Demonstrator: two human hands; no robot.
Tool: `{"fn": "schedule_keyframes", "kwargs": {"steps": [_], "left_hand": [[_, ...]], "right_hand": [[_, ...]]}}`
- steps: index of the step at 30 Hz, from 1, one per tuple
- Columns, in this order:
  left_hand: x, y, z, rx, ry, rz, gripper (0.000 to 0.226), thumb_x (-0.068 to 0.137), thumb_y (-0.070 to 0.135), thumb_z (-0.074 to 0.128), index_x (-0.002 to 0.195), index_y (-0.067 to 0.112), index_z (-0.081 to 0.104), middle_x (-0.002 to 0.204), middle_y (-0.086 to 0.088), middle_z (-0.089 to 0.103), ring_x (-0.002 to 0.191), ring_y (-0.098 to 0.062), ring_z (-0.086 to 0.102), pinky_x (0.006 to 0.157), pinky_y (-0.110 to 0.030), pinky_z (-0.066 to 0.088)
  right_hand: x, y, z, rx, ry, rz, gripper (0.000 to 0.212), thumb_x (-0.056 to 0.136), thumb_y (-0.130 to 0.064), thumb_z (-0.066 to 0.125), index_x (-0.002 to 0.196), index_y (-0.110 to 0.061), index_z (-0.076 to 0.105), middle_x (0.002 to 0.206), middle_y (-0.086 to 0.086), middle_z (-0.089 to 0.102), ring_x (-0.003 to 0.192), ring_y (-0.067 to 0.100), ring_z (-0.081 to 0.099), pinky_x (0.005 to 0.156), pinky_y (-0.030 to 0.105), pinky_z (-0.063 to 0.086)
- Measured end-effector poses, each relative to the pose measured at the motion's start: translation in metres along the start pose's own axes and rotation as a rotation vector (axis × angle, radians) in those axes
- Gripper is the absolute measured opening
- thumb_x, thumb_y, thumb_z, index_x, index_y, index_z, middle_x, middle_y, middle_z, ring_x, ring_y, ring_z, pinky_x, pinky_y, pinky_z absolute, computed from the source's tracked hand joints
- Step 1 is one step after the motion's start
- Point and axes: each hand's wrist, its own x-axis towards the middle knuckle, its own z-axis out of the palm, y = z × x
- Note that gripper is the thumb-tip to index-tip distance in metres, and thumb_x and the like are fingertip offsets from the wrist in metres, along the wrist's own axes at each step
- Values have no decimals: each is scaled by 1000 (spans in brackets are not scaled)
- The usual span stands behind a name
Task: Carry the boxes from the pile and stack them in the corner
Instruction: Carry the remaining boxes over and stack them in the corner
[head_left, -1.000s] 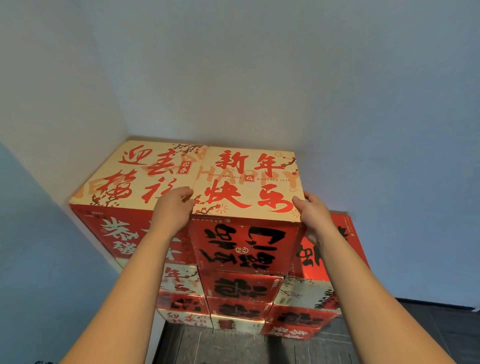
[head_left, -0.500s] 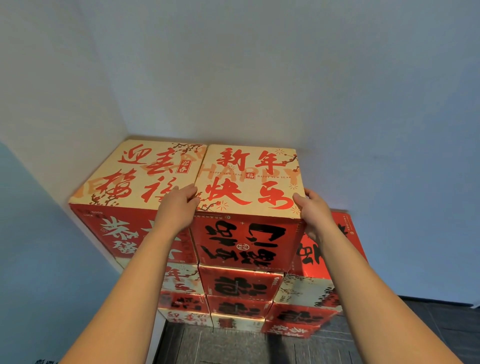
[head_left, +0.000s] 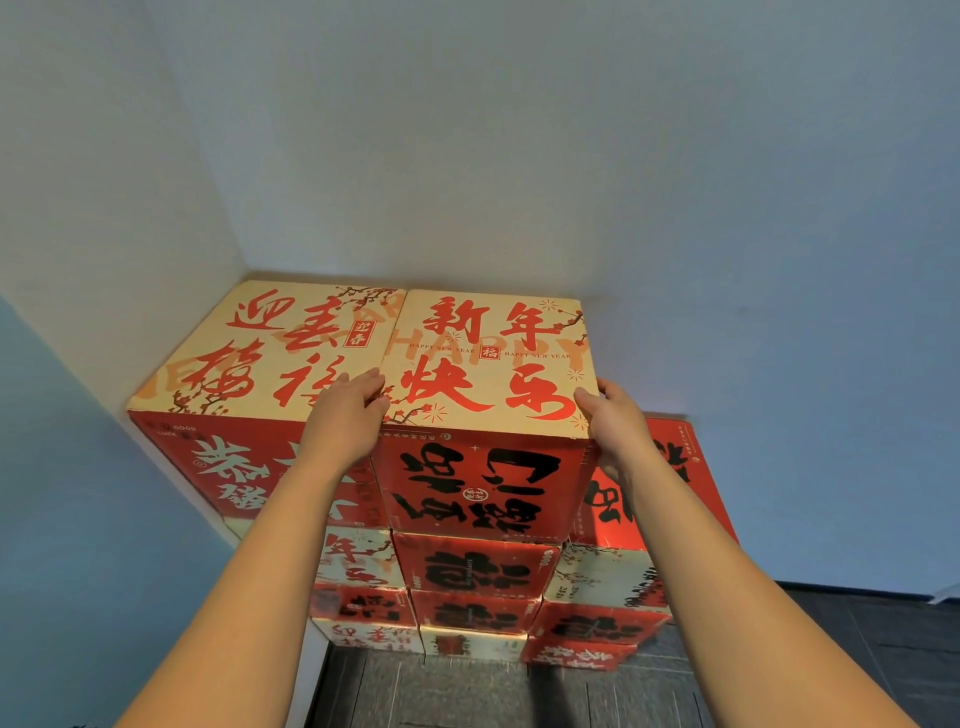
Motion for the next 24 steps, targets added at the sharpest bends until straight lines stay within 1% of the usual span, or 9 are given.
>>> {"fn": "schedule_keyframes", "kwargs": {"steps": [8, 11, 13, 14, 16, 18, 21, 22, 24], "left_hand": [[2, 10, -1, 53, -25, -15, 45, 104, 23, 51, 148, 12, 51, 163, -3, 35, 154, -29, 21, 125, -50, 17], [-5, 25, 0, -9, 39, -10, 43, 103, 23, 53, 144, 10, 56, 159, -8, 43, 149, -28, 34, 122, -46, 27], [-12, 40, 1, -93, 92, -11, 41, 104, 22, 52, 143, 10, 57, 153, -8, 50, 135, -23, 50, 111, -38, 38], [-15, 49, 1, -145, 117, -19, 39, 104, 22, 51, 142, 10, 58, 149, -7, 54, 120, -15, 59, 101, -30, 45], [-18, 66, 4, -250, 147, -45, 35, 105, 21, 50, 136, 12, 62, 137, -3, 61, 87, 1, 60, 73, -13, 45], [-18, 81, 10, -376, 150, -52, 30, 105, 20, 50, 130, 14, 65, 130, -1, 66, 87, 0, 63, 62, -9, 45], [-22, 104, 15, -452, 119, -22, 28, 105, 21, 51, 126, 14, 68, 111, 6, 69, 92, -5, 67, 69, -16, 52], [-23, 112, 17, -470, 102, -4, 28, 105, 22, 51, 125, 15, 68, 109, 6, 70, 93, -6, 68, 73, -19, 53], [-25, 128, 20, -506, 62, 23, 26, 105, 22, 50, 122, 17, 68, 110, 4, 71, 96, -10, 69, 73, -21, 53]], "right_hand": [[2, -1, -1, -51, 1, -16, 48, 107, -22, 54, 153, -17, 42, 120, 7, 75, 97, 27, 78, 94, 58, 60], [-1, -6, -3, -127, -36, -14, 50, 107, -24, 53, 154, -17, 38, 122, 7, 73, 96, 25, 77, 85, 48, 64], [-3, -11, -5, -175, -65, -19, 51, 107, -24, 52, 154, -16, 34, 124, 7, 71, 93, 21, 75, 70, 37, 61], [-1, -12, -7, -208, -73, -28, 52, 107, -25, 52, 155, -16, 33, 123, 6, 70, 92, 19, 74, 66, 34, 59], [0, -14, -12, -256, -83, -46, 55, 106, -29, 53, 155, -16, 33, 121, 3, 71, 92, 18, 75, 69, 36, 61], [3, -16, -17, -252, -92, -48, 59, 105, -33, 55, 157, -16, 33, 118, 0, 72, 92, 17, 75, 78, 42, 64], [4, -20, -26, -295, -79, -56, 63, 106, -34, 53, 161, -14, 29, 116, -1, 64, 81, 8, 65, 62, 30, 51], [5, -20, -29, -304, -70, -63, 64, 107, -35, 52, 162, -13, 28, 120, 0, 61, 83, 7, 63, 64, 28, 48], [7, -22, -36, -314, -49, -79, 63, 107, -37, 52, 161, -13, 30, 141, 7, 59, 103, 15, 62, 82, 32, 48]]}}
